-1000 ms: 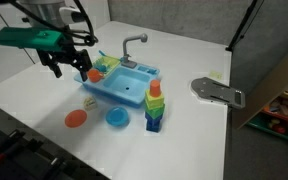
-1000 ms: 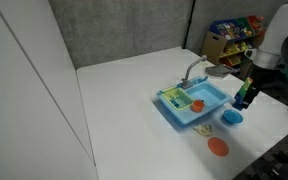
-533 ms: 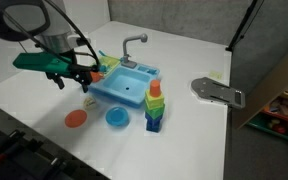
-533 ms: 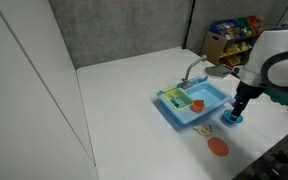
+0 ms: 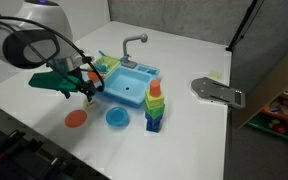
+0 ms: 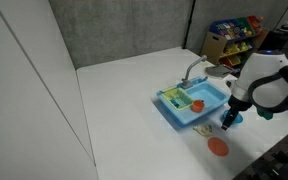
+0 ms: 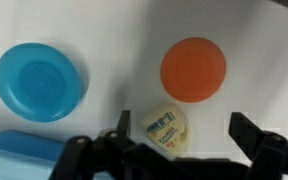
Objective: Put the toy bottle in the toy sink
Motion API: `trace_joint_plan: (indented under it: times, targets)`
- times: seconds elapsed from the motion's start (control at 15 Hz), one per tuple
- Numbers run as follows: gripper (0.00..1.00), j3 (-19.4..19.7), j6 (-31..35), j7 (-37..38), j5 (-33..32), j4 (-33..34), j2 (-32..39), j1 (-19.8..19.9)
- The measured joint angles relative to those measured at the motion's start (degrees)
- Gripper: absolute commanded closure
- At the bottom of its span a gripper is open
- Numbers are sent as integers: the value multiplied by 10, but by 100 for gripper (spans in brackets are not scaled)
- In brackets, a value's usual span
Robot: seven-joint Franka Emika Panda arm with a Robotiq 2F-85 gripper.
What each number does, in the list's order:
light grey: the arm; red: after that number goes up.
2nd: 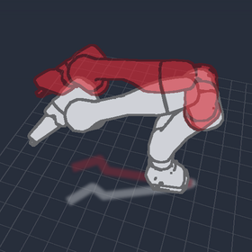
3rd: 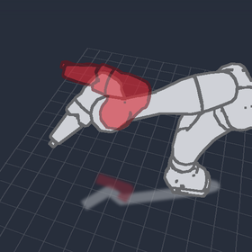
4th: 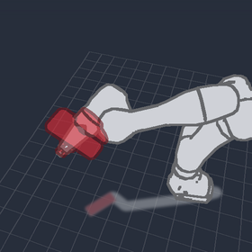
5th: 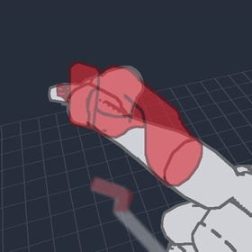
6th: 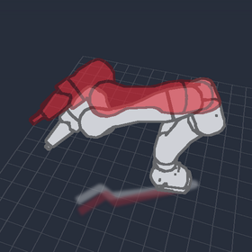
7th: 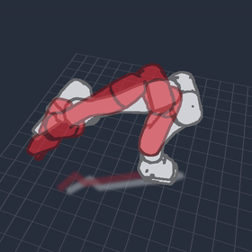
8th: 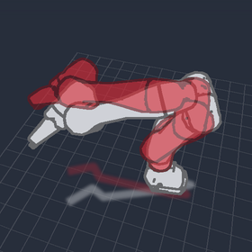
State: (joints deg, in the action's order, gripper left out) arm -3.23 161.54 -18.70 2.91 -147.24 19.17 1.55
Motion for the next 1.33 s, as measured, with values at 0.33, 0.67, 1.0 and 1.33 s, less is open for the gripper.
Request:
trace_joint_plan:
  times: [0.33, 0.67, 1.0, 1.33]
  targets:
    - [0, -23, 54, 0, -1, 26, 54, 18]
    - [0, -43, 76, 1, -3, 54, 90, 36]
    - [0, -46, 76, 2, -6, 54, 92, 39]
    - [0, -69, 96, -2, -19, 54, 103, 63]
